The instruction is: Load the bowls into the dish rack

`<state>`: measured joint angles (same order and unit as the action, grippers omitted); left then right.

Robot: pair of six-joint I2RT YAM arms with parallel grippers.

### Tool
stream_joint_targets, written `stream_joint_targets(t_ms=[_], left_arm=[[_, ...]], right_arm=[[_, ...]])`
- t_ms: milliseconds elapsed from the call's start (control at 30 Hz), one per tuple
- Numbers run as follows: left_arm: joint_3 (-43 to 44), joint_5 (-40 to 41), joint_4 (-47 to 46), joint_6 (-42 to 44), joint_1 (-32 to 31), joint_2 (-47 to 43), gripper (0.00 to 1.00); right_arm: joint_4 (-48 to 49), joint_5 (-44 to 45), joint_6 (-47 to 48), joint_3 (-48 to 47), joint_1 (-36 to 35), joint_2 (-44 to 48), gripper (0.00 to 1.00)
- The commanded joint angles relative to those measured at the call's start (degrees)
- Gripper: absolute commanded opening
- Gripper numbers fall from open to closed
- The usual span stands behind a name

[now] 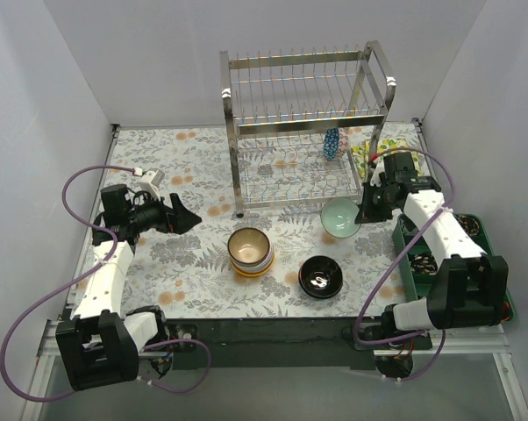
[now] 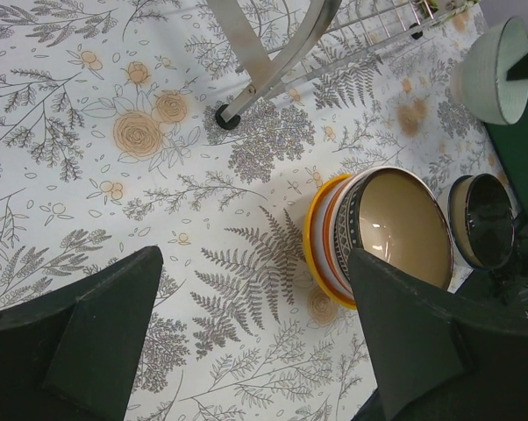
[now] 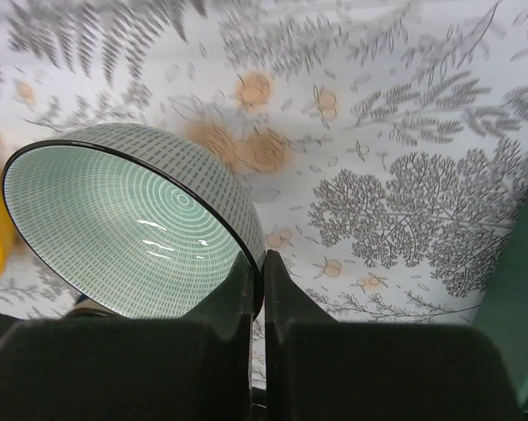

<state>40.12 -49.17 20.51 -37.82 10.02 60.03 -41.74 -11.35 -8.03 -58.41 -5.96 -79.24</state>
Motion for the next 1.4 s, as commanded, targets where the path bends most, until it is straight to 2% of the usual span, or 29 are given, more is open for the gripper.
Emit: stream_joint_targets(t_ms=[0, 100, 267, 300, 467, 700, 1033, 1367], left_arm=[[1.0, -1.5, -1.3, -0.8, 0.3, -1.5, 0.88], [1.4, -1.2, -1.7, -1.3, 0.3, -1.3, 0.88], [2.3, -0.8, -1.4, -1.6, 0.3, -0.9, 0.88], [2.4, -0.8, -1.3, -1.6, 0.4, -0.8, 0.88], [3.6, -0.5, 0.7, -0.4, 0.3, -0.4, 0.88], [2.0, -0.1, 1.9, 0.6, 0.4, -1.1, 0.87], [-0.7, -0.8, 1.2, 0.9, 0.3, -2.3, 0.87], [-1.5, -3.2, -4.2, -0.5, 0.4, 0.3, 0.87]], right_arm=[[-0.1, -2.8, -2.4, -8.6, -0.9, 3.8, 0.01], [0.2, 0.8, -1.9, -9.6, -4.2, 4.4, 0.01], [5.3, 9.7, 2.4, -8.5, -14.8, 6.4, 0.01], [6.7, 15.6, 3.7, -8.1, -16.8, 6.5, 0.01], [15.3, 29.1, 10.2, -7.2, -26.8, 4.5, 0.01], [25.0, 42.6, 19.0, -7.0, -31.7, 0.7, 0.01], [42.7, 51.9, 33.8, -6.4, -33.7, -5.9, 0.01], [49.7, 59.3, 43.0, -14.4, -33.9, -19.7, 0.01]])
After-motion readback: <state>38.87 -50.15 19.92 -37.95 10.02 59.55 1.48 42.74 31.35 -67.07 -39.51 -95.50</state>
